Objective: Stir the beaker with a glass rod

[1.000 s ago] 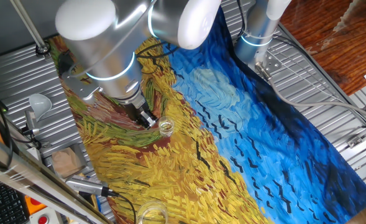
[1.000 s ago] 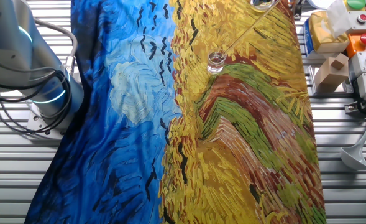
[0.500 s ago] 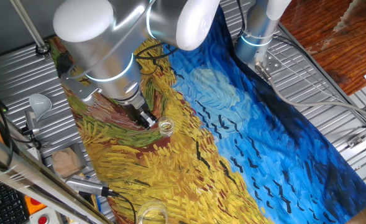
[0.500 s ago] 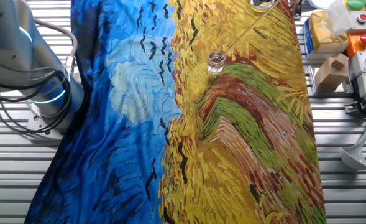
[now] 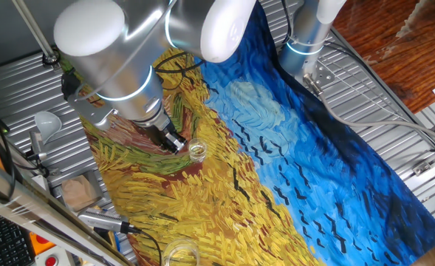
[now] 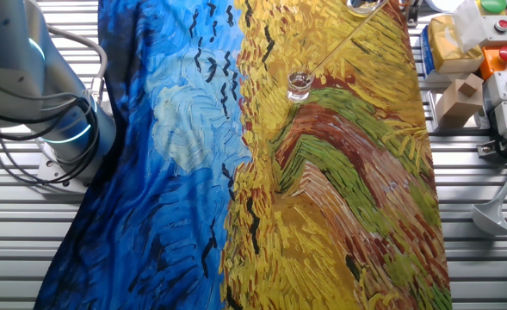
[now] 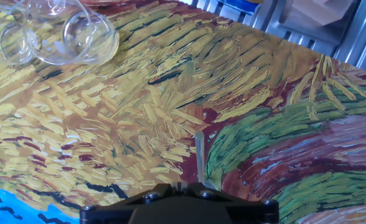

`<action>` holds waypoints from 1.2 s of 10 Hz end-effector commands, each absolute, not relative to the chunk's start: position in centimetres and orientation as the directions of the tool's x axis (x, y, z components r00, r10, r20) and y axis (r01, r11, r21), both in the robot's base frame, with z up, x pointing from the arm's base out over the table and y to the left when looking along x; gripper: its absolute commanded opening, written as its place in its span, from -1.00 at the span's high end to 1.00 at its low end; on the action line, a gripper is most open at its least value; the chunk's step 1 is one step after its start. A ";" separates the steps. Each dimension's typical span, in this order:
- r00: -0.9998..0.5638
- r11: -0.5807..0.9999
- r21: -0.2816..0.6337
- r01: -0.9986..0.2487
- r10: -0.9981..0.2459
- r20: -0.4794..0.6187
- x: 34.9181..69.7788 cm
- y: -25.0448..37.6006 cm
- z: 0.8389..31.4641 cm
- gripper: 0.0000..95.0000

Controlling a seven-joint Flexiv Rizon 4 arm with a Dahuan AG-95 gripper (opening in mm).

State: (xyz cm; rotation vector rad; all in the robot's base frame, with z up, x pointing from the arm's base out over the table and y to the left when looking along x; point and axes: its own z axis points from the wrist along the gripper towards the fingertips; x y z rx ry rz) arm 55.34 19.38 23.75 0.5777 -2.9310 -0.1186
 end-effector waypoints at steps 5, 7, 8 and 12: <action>-0.916 0.928 0.114 -0.355 -0.370 0.155 55.5 20.0 23.4 1.00; -0.914 0.929 0.119 -0.349 -0.366 0.175 55.4 20.1 23.6 1.00; -0.913 0.932 0.121 -0.341 -0.359 0.194 55.3 20.2 23.8 1.00; -0.912 0.936 0.113 -0.334 -0.351 0.210 54.8 20.4 24.3 1.00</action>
